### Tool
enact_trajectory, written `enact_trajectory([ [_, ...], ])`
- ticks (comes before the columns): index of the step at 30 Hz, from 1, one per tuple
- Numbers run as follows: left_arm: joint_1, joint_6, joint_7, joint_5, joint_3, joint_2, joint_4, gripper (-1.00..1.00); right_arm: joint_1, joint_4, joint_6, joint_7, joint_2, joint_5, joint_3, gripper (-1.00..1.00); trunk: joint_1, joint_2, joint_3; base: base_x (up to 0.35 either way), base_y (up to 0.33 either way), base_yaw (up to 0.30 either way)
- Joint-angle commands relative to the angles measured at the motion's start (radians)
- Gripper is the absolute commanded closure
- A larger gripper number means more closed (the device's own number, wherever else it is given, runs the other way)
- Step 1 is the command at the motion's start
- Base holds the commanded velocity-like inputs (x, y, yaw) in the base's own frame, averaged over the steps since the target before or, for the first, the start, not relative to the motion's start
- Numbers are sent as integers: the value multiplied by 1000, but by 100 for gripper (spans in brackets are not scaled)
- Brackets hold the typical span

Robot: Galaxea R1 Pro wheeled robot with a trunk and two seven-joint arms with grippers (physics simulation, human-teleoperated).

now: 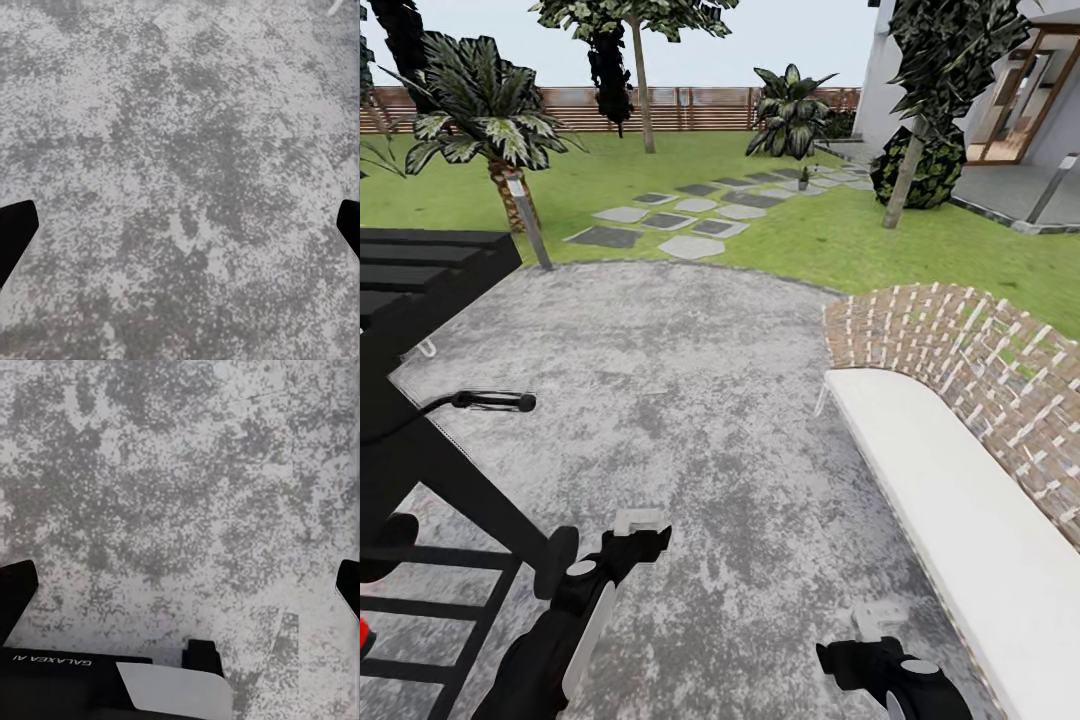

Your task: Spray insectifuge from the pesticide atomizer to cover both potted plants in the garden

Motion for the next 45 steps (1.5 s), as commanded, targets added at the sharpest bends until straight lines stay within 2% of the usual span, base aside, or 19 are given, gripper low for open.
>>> enact_trajectory([
  [1, 0, 6, 1, 10, 0, 0, -1, -100, -1, -1, 5, 0, 0, 1, 0, -100, 1, 0, -1, 335, -100, 0],
  [11, 0, 5, 1, 10, 0, 0, -1, -100, -1, -1, 5, 0, 0, 1, 1, -100, 1, 0, -1, 318, -120, 0],
  [24, 0, 4, 1, 9, 0, 0, -1, -100, -1, -1, 5, -1, 0, 1, 1, -100, 1, 0, -1, 92, -47, 3],
  [38, 0, 4, 1, 10, 1, 0, -1, -100, -1, -1, 5, 0, 0, 1, 1, -100, 1, 0, -8, 293, -131, 207],
  [45, 0, 4, 1, 10, 1, 0, -1, -100, -1, -1, 5, 0, 0, 1, 1, -100, 1, 0, -8, 298, -136, 37],
])
